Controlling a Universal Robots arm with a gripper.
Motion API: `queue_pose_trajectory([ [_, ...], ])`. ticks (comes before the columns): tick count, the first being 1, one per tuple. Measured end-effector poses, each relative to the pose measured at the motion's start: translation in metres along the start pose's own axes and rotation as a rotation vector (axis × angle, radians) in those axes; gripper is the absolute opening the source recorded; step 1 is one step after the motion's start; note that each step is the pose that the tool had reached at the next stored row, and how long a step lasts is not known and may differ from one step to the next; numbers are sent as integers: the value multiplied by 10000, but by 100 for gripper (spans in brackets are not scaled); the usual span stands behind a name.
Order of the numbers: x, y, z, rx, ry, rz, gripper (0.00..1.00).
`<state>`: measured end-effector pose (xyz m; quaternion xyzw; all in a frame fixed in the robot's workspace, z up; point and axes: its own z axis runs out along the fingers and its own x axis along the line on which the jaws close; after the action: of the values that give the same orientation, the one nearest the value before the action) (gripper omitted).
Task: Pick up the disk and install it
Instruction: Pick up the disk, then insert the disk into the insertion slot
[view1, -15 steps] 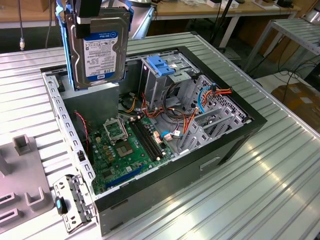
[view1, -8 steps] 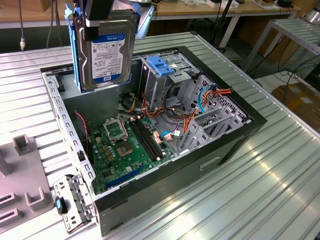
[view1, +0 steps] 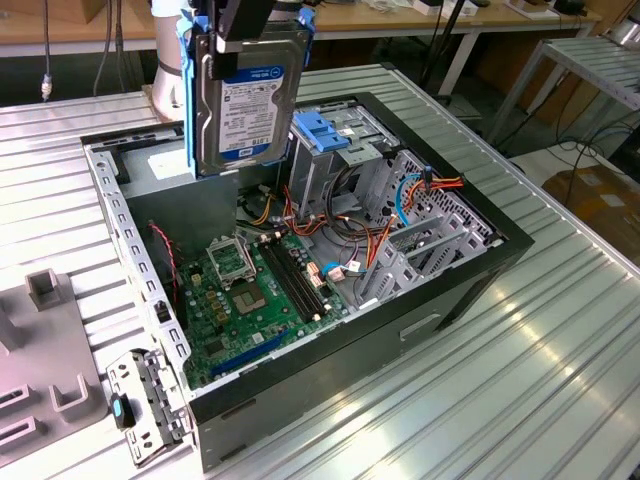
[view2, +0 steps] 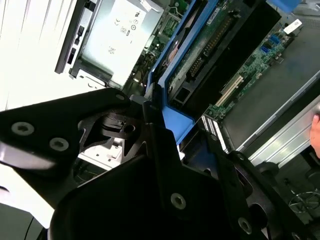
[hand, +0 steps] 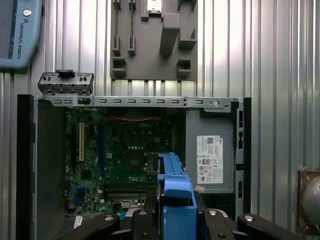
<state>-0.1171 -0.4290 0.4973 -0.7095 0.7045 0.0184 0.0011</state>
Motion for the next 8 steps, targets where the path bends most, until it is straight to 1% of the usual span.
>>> queue_pose_trajectory([
  [8,0,-4,0,0,0,0,37],
])
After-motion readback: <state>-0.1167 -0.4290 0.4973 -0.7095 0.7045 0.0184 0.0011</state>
